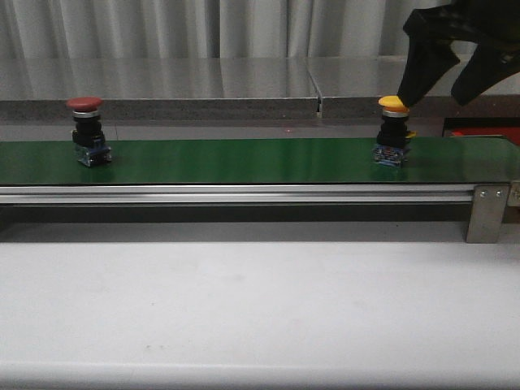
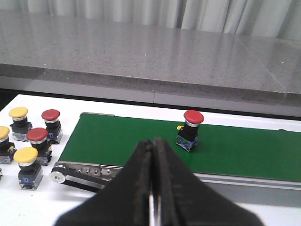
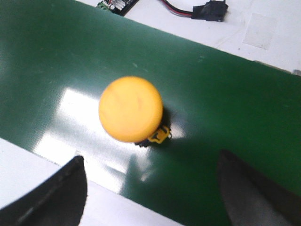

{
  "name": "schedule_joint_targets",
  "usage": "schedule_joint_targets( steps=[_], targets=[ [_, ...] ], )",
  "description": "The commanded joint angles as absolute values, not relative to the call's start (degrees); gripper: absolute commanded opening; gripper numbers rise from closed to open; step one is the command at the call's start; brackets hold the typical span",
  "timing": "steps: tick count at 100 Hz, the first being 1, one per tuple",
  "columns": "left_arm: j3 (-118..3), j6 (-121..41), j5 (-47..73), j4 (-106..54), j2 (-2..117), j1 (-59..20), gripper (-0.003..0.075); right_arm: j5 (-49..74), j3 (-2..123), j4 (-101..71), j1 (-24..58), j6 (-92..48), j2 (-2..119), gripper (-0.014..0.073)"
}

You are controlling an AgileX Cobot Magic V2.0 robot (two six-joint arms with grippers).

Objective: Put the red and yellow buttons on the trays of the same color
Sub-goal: 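Grasp the yellow button at the belt's end with the right gripper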

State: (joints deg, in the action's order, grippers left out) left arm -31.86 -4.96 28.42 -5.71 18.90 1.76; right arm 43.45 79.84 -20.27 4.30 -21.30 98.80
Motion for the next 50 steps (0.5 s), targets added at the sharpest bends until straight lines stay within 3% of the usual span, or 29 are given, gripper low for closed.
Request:
schedule_joint_targets(
  steps=[1, 26, 33, 45, 50],
  targets=[
    [-33.36, -4.96, 24.05, -6.51, 19.34, 1.38, -0.0019, 42.22, 83.93, -21.52, 4.29, -22.14, 98.92, 0.0573],
    [-33.36, -4.96, 24.05, -6.51, 19.34, 1.38, -0.0019, 41.95, 89.66, -21.26, 4.29, -22.25, 105.45, 0.0542],
    [-33.36, -4.96, 24.05, -6.51, 19.34, 1.38, -0.0019, 42.41, 90.04, -21.22, 4.23, -22.25, 106.17, 0.0436],
    [-33.36, -4.96, 24.05, -6.51, 19.34, 1.38, -0.0019, 44.99, 90.26, -21.09, 3.97, -22.2, 106.16, 0.0152],
    [-33.36, -4.96, 24.05, -6.51, 19.34, 1.38, -0.0019, 46.47, 90.88, -21.09, 3.54, -22.2, 106.16, 0.0087]
  ],
)
